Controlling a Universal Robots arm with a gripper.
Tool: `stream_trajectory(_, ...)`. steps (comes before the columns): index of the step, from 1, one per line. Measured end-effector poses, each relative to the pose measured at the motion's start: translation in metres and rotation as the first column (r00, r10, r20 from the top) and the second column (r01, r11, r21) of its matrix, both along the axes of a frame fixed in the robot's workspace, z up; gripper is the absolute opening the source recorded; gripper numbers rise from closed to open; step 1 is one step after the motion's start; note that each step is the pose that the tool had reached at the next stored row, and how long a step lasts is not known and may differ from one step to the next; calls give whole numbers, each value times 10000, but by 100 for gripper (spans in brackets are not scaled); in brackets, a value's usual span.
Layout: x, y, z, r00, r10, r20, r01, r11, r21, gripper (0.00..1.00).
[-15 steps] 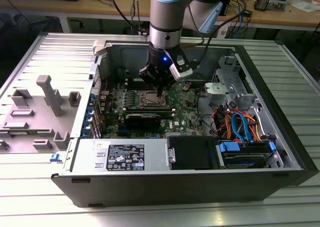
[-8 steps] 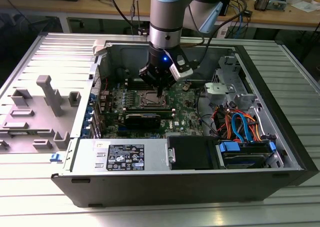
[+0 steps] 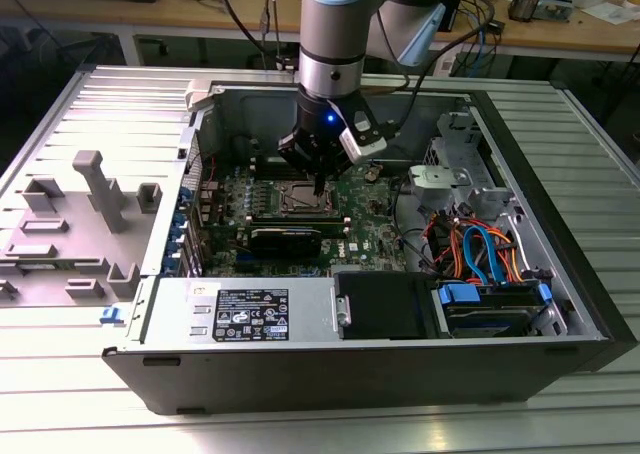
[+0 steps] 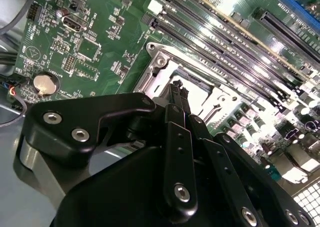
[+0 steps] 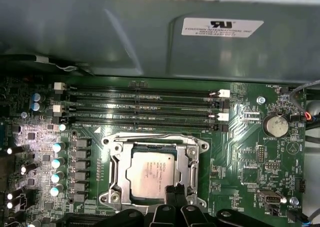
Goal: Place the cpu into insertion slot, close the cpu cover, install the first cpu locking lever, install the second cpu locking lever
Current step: 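Install the second cpu locking lever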
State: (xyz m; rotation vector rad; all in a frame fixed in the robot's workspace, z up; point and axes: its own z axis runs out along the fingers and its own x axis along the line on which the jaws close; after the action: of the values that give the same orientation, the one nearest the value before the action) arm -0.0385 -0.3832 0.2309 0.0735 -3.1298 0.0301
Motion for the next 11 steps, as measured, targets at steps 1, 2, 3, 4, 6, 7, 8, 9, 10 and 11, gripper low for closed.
stream_trajectory(1,0,-8,-1,10000,0,-1,0,10000,-3,11)
stream_trajectory(2,0,-20,-1,10000,0,-1,0,10000,-5,11)
stream_trajectory(3,0,-22,-1,10000,-1,-1,1,10000,-5,11)
stream_trajectory(4,0,-22,-1,10000,-2,-1,2,10000,-6,11)
stream_trajectory(6,-1,-25,8,10000,0,-2,0,10000,-8,11)
stream_trajectory(7,0,-25,19,10000,-1,-2,1,10000,-7,11)
stream_trajectory(8,0,-25,25,10000,-1,-2,1,10000,-5,11)
stream_trajectory(9,0,-28,26,10000,0,-1,0,10000,-4,11)
stream_trajectory(10,1,-35,27,10000,1,-2,-1,10000,-5,11)
stream_trajectory(11,0,-53,28,10000,0,-2,0,10000,-6,11)
